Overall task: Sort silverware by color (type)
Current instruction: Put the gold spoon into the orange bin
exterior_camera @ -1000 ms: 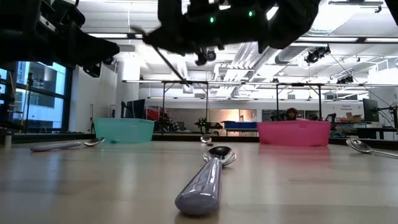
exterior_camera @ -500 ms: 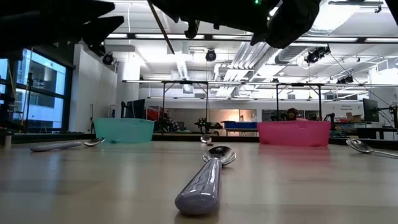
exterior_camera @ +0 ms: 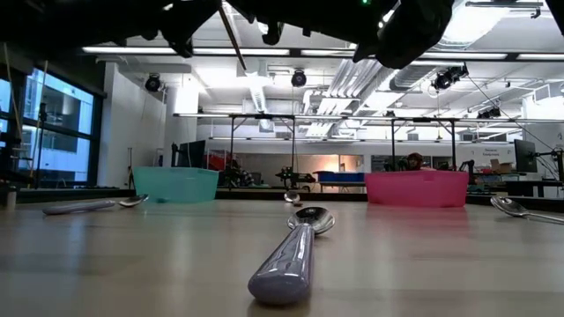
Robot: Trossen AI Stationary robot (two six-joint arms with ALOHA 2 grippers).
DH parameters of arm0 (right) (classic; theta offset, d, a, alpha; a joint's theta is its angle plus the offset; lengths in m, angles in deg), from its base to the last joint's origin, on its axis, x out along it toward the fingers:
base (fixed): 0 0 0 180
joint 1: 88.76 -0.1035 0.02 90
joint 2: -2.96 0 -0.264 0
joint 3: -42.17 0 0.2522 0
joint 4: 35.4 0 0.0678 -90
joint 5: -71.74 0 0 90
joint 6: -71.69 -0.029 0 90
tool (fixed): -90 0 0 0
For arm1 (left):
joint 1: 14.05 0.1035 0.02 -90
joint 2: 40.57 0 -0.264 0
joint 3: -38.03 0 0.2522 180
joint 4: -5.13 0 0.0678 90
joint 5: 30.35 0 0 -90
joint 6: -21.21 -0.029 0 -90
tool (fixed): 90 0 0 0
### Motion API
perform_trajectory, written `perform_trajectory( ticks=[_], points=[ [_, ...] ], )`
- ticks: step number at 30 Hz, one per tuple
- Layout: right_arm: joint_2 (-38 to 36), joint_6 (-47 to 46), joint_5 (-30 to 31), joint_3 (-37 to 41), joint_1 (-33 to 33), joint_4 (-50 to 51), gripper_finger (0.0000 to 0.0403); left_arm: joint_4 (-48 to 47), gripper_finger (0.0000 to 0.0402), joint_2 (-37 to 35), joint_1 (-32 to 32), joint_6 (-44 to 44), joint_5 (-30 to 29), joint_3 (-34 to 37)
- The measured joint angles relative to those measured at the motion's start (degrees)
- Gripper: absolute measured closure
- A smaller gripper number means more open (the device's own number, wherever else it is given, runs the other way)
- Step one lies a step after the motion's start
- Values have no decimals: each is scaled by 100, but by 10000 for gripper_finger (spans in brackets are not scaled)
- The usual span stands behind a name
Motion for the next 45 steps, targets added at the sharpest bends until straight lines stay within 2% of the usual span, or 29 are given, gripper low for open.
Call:
perform_trajectory(
  ticks=[5, 8, 17, 22, 27, 32, 36, 40, 45],
  points=[
    [0, 91, 2, -2, -11, -67, 403, 457, 226, 485, 4, -96, -7, -124],
    [0, 93, 2, -2, -20, -83, 403, 605, 247, 599, 4, -96, -29, -130],
    [-11, 80, -1, -4, -22, -131, 403, 700, 382, 638, 33, -327, -99, -183],
    [-11, 22, 74, -4, -25, -101, 398, 606, 389, 632, 33, -347, -94, -185],
    [-4, -47, 378, -4, -31, -1, 356, 346, 394, 610, 35, -194, -139, -197],
    [-295, 71, 696, 0, -44, 766, 309, -424, 394, 357, -85, 88, -553, -207],
    [-745, 260, 981, 1, -46, 2016, 297, -1174, 394, 6, -270, 378, -953, -209],
    [-1199, 383, 1293, 0, -101, 3369, 317, -2489, 394, -417, -482, 690, -1351, -432],
    [-1648, 468, 2054, 0, -146, 4950, 379, -4415, 394, -557, -1016, 893, -1985, -1165]
  ],
)
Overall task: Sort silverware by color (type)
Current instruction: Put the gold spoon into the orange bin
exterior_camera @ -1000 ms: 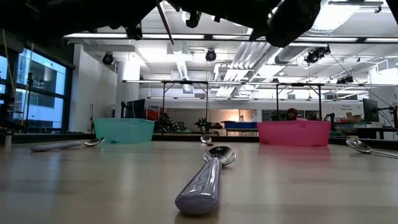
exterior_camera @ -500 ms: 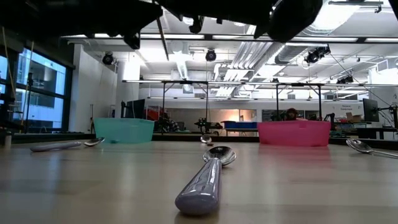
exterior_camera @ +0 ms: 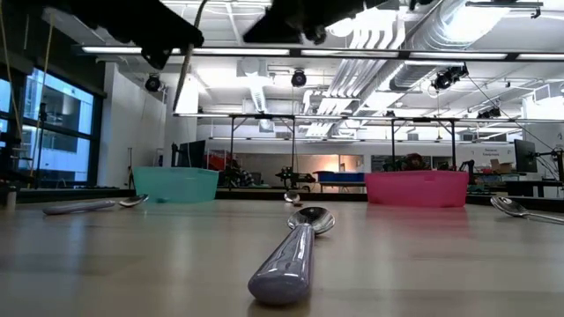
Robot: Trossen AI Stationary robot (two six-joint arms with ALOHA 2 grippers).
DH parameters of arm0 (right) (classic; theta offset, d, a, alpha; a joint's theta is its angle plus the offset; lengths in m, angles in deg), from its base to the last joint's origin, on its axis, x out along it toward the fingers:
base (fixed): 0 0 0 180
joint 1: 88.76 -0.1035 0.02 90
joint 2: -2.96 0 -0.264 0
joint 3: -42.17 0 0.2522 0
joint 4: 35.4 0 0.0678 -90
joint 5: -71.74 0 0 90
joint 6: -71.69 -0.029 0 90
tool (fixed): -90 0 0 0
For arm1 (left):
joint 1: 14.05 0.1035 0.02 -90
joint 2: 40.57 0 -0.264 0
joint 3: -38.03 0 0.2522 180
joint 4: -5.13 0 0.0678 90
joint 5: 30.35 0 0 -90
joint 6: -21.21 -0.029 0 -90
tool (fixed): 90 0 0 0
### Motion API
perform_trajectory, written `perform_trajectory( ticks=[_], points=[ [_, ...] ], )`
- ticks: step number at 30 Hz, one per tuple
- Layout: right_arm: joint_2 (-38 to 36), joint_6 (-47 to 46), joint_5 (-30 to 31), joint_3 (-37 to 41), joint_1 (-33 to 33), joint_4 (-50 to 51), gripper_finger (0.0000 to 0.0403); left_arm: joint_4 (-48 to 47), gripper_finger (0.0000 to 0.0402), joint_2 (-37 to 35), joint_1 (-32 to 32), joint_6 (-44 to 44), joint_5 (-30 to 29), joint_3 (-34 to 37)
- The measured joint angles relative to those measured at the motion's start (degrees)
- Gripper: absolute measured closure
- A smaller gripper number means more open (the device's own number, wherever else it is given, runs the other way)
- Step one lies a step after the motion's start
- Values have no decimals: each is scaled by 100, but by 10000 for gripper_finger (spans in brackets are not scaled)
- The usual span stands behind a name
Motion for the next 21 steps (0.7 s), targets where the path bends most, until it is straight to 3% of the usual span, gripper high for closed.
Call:
perform_trajectory(
  ticks=[5, 11, 21],
  points=[
    [-199, -219, 139, 0, -44, 913, 393, -1682, 394, 124, -511, 864, -239, -723],
    [-140, -454, 154, 17, -18, 1618, 400, -3788, 394, 391, -1243, 2740, -272, -1615],
    [-156, -697, 131, 642, -18, 1393, 402, -5366, 394, 1358, -2750, 6632, 0, -2717]
  ],
)
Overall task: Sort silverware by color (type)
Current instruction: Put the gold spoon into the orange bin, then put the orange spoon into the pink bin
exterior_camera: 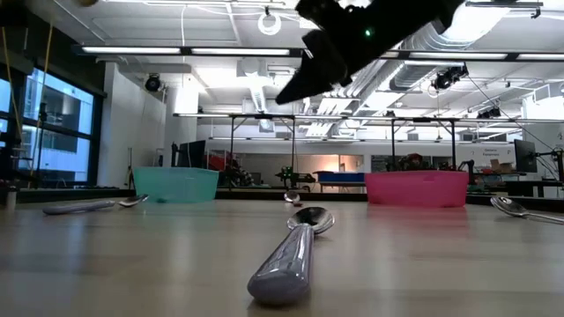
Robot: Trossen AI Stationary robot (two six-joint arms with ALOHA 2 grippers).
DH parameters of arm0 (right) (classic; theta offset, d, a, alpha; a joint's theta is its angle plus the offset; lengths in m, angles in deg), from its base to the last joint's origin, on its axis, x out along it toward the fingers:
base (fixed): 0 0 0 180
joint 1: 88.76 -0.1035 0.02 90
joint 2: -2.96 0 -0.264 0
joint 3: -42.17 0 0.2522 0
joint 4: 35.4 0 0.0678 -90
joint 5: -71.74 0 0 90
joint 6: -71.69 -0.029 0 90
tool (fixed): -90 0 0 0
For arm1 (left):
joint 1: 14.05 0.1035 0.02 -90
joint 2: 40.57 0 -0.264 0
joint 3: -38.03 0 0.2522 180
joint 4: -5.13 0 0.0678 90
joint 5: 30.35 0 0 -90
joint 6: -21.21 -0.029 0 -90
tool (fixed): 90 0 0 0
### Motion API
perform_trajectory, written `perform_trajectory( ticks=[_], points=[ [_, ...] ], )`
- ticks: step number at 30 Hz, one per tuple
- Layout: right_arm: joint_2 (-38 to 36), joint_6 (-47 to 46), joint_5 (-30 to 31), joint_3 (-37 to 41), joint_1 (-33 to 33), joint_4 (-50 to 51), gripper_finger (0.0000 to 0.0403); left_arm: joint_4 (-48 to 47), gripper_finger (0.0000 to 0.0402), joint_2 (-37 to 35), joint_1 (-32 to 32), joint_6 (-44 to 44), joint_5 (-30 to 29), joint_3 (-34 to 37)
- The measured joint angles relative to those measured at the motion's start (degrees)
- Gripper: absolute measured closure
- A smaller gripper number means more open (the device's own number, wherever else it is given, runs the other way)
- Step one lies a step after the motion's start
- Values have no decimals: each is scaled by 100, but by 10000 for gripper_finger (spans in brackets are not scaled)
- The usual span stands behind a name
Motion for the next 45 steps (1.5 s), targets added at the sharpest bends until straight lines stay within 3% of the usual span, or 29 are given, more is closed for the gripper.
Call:
perform_trajectory(
  ticks=[8, 19, 29, 34, 42, 45],
  points=[
    [0, -26, -4, 290, -37, -167, 403, -178, 394, 1170, -823, 2212, 575, -128],
    [0, 150, -8, 318, -215, -301, 403, -164, 394, 1910, -1244, 3441, 740, -93],
    [0, 146, 85, 318, -340, -306, 403, 245, 392, 2407, -1241, 3480, 980, -91],
    [-2, 149, 92, 318, -345, -304, 403, 313, 350, 2430, -1239, 3362, 982, -93],
    [-2, 180, 95, 318, -313, -284, 403, 353, 322, 1987, -1244, 2333, 977, -93],
    [-2, 209, 95, 318, -311, -258, 403, 366, 321, 1632, -1239, 1787, 649, -95]
  ],
)
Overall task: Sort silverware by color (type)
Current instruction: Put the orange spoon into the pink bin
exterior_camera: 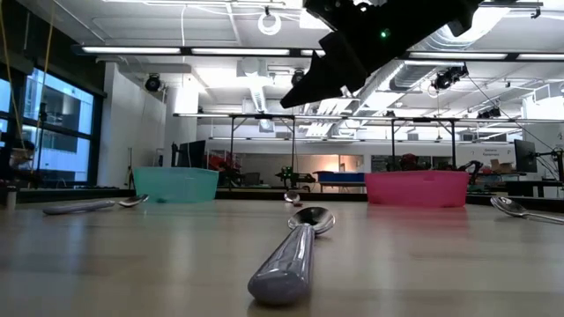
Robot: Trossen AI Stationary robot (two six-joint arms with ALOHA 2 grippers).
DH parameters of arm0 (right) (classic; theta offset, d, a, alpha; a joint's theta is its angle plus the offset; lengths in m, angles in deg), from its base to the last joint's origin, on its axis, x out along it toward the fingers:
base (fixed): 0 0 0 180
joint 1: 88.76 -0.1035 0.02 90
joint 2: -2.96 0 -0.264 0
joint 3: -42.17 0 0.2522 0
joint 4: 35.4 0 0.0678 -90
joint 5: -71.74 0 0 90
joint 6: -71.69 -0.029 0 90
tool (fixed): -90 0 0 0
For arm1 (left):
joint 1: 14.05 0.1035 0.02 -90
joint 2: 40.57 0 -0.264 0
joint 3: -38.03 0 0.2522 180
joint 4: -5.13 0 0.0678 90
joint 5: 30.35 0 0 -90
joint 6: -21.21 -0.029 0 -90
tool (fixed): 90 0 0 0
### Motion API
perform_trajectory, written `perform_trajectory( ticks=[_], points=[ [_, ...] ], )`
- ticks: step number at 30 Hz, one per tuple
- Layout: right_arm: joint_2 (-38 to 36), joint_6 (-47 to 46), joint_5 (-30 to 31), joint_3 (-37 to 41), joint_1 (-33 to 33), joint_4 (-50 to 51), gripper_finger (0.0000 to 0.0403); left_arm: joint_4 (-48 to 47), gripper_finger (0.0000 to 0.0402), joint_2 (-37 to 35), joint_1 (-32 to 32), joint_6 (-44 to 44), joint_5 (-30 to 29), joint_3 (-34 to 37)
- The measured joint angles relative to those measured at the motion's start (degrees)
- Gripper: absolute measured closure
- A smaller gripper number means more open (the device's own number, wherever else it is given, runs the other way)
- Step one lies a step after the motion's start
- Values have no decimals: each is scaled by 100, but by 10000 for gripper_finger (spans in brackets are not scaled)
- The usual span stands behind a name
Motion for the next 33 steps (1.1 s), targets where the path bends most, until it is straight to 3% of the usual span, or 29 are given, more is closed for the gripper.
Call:
perform_trajectory(
  ticks=[3, 7, 12, 18, 24, 33],
  points=[
    [0, 93, -23, 0, 61, -58, 403, -11, 327, -346, 32, -691, -673, 0],
    [123, 123, -610, -4, 300, -526, 403, -31, 353, -610, 355, -1887, -1384, -2],
    [405, 143, -1019, -4, 582, -997, 403, -72, 395, -649, 1102, -3495, -1563, 84],
    [538, 439, -1146, 3, 778, -1183, 403, 590, 401, -649, 2173, -4693, -840, 686],
    [538, 352, -2516, 896, 1371, -3043, 403, 2037, 401, -649, 2978, -5459, -212, 1543],
    [535, -171, -2707, 2239, 1682, -4915, 403, 2887, 401, -649, 3967, -6090, 371, 2121]
  ],
)
